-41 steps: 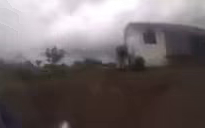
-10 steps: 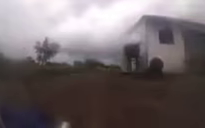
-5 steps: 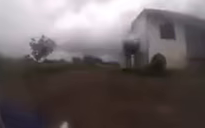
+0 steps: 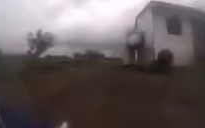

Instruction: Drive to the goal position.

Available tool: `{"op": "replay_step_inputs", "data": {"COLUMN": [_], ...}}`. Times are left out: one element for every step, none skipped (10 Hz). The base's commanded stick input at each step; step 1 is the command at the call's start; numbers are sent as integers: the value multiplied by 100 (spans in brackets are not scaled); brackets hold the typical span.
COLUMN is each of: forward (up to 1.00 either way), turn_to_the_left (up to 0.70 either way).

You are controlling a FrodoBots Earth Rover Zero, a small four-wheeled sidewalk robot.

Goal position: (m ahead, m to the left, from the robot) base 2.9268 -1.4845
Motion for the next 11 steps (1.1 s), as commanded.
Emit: {"op": "replay_step_inputs", "data": {"forward": [70,70,70,70,70,70,70,70,70,70,70], "turn_to_the_left": [0,0,0,0,0,0,0,0,0,0,0]}}
